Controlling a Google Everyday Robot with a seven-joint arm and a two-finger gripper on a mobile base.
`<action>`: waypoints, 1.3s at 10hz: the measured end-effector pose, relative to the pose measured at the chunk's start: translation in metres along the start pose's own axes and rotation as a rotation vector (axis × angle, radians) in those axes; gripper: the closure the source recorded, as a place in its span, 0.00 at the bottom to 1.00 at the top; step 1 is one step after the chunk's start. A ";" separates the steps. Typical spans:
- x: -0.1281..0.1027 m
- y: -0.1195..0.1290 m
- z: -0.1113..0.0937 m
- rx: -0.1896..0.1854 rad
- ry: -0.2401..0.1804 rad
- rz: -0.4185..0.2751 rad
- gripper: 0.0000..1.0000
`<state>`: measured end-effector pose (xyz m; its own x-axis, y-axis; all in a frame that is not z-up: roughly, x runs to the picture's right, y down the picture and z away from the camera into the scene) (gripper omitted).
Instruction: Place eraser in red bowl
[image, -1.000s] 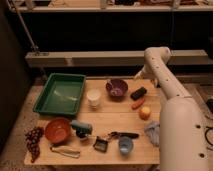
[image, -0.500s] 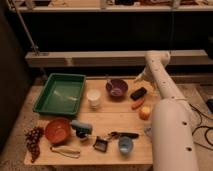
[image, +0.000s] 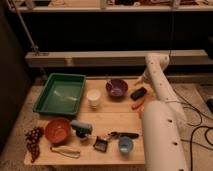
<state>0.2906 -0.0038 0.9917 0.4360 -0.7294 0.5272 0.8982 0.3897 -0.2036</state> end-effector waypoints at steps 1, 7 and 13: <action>-0.001 0.001 0.004 0.004 -0.009 -0.004 0.20; -0.008 -0.002 0.010 0.008 -0.026 -0.051 0.20; -0.008 -0.001 0.010 0.007 -0.025 -0.048 0.20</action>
<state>0.2854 0.0071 0.9956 0.3906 -0.7333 0.5566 0.9176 0.3584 -0.1718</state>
